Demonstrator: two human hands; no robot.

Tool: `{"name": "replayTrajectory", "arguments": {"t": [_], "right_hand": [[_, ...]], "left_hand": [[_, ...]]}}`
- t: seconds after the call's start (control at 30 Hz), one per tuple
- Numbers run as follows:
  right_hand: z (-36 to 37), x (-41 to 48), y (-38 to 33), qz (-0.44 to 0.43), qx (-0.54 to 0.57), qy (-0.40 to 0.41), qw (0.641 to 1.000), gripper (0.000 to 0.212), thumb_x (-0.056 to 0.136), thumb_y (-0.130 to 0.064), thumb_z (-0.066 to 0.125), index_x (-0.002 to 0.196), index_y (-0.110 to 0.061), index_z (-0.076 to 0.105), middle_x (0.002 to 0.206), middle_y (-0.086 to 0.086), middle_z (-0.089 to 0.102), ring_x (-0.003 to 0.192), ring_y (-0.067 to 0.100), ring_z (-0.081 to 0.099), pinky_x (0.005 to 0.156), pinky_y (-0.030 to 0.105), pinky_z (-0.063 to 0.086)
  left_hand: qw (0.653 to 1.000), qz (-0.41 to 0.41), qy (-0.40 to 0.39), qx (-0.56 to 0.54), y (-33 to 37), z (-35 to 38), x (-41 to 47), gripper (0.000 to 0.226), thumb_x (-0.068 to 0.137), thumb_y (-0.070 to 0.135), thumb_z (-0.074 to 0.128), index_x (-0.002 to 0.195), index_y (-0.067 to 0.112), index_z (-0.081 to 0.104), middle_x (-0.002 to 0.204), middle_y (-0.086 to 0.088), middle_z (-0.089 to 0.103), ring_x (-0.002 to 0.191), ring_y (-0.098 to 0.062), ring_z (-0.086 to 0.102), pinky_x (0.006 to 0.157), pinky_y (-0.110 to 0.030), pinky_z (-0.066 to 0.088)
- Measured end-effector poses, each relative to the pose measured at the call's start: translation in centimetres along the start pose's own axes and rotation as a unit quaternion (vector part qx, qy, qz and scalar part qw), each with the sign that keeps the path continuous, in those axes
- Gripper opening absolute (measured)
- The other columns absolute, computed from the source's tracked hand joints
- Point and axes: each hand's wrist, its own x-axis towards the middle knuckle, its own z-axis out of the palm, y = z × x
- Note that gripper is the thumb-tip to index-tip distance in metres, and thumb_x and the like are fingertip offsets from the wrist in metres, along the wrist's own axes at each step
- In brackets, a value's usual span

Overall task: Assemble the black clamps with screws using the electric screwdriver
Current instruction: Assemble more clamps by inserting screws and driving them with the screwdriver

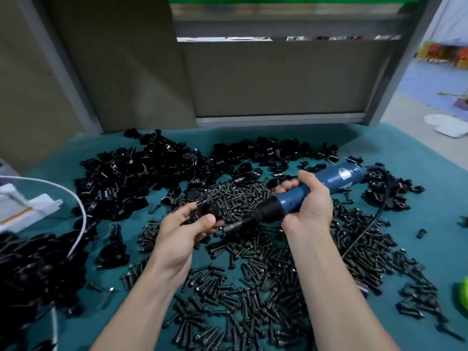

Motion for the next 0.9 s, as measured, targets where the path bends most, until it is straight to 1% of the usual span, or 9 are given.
{"name": "replayTrajectory", "arguments": {"t": [0.07, 0.13, 0.2, 0.3, 0.37, 0.57, 0.73, 0.83, 0.9], "right_hand": [[-0.3, 0.6, -0.2, -0.004, 0.040, 0.015, 0.999, 0.016, 0.091, 0.001, 0.063, 0.086, -0.009, 0.052, 0.060, 0.003, 0.051, 0.047, 0.017, 0.051, 0.050, 0.027, 0.047], [-0.9, 1.0, -0.5, -0.011, 0.052, 0.026, 0.998, 0.016, 0.090, 0.002, 0.063, 0.087, -0.009, 0.052, 0.060, 0.003, 0.051, 0.048, 0.018, 0.050, 0.051, 0.028, 0.046], [-1.5, 1.2, -0.6, -0.013, 0.054, 0.032, 0.998, 0.016, 0.089, 0.002, 0.063, 0.087, -0.010, 0.052, 0.060, 0.003, 0.052, 0.048, 0.018, 0.051, 0.051, 0.028, 0.046], [-1.7, 1.4, -0.6, -0.016, 0.064, 0.028, 0.997, 0.016, 0.089, 0.002, 0.062, 0.086, -0.010, 0.051, 0.059, 0.003, 0.052, 0.047, 0.017, 0.051, 0.050, 0.027, 0.046], [-1.9, 1.5, -0.6, -0.023, 0.066, 0.029, 0.997, 0.016, 0.088, 0.003, 0.062, 0.087, -0.010, 0.052, 0.059, 0.003, 0.053, 0.046, 0.018, 0.052, 0.050, 0.027, 0.047], [-2.5, 1.1, -0.3, -0.035, 0.069, 0.024, 0.997, 0.017, 0.089, 0.004, 0.062, 0.088, -0.009, 0.051, 0.061, 0.004, 0.052, 0.049, 0.018, 0.052, 0.053, 0.028, 0.047], [-2.3, 0.9, 0.0, -0.042, 0.071, 0.010, 0.997, 0.018, 0.089, 0.006, 0.060, 0.093, -0.009, 0.050, 0.062, 0.004, 0.051, 0.051, 0.018, 0.052, 0.054, 0.030, 0.048], [-2.1, 0.9, 0.2, -0.045, 0.069, 0.002, 0.997, 0.019, 0.090, 0.006, 0.058, 0.097, -0.008, 0.050, 0.062, 0.004, 0.051, 0.052, 0.018, 0.052, 0.055, 0.030, 0.048], [-2.2, 0.8, 0.3, -0.044, 0.075, -0.007, 0.996, 0.019, 0.091, 0.006, 0.057, 0.099, -0.009, 0.049, 0.063, 0.004, 0.050, 0.052, 0.018, 0.052, 0.055, 0.030, 0.049]], "left_hand": [[1.000, -0.008, -0.012, -0.003, 0.1, -0.3, 0.2, 0.030, 0.085, -0.006, 0.072, 0.100, 0.019, 0.067, 0.092, -0.007, 0.082, 0.085, -0.021, 0.078, 0.087, -0.036, 0.056], [0.999, -0.019, -0.033, -0.006, 0.1, -0.5, 0.3, 0.037, 0.077, 0.000, 0.076, 0.111, 0.010, 0.067, 0.098, -0.013, 0.081, 0.088, -0.027, 0.079, 0.076, -0.029, 0.061], [0.999, -0.018, -0.044, 0.015, 0.2, -0.6, 0.4, 0.033, 0.079, -0.001, 0.075, 0.112, 0.005, 0.069, 0.101, -0.018, 0.080, 0.089, -0.030, 0.079, 0.071, -0.025, 0.062], [0.997, -0.004, -0.056, 0.053, -0.1, -0.7, 0.6, 0.020, 0.088, -0.008, 0.071, 0.103, 0.006, 0.074, 0.097, -0.014, 0.080, 0.089, -0.030, 0.079, 0.070, -0.023, 0.061], [0.996, 0.002, -0.056, 0.072, -0.4, -0.6, 0.5, 0.020, 0.089, -0.009, 0.071, 0.101, 0.007, 0.075, 0.094, -0.010, 0.081, 0.089, -0.030, 0.079, 0.071, -0.023, 0.061], [0.996, 0.003, -0.043, 0.079, -0.7, -0.4, 0.1, 0.021, 0.089, -0.008, 0.072, 0.100, 0.009, 0.075, 0.095, -0.010, 0.081, 0.088, -0.029, 0.080, 0.071, -0.023, 0.062], [0.995, -0.005, -0.012, 0.095, -0.9, -0.5, 0.0, 0.023, 0.089, 0.001, 0.076, 0.105, 0.017, 0.073, 0.094, -0.006, 0.082, 0.090, -0.026, 0.080, 0.080, -0.032, 0.059], [0.994, -0.012, 0.002, 0.109, -1.2, -0.5, 0.0, 0.019, 0.093, 0.008, 0.075, 0.111, 0.006, 0.072, 0.092, -0.010, 0.082, 0.088, -0.027, 0.080, 0.080, -0.034, 0.061], [0.995, -0.027, 0.001, 0.095, -1.1, -0.4, -0.1, 0.018, 0.097, 0.016, 0.070, 0.102, -0.001, 0.073, 0.090, -0.016, 0.080, 0.084, -0.029, 0.080, 0.072, -0.031, 0.063]]}}
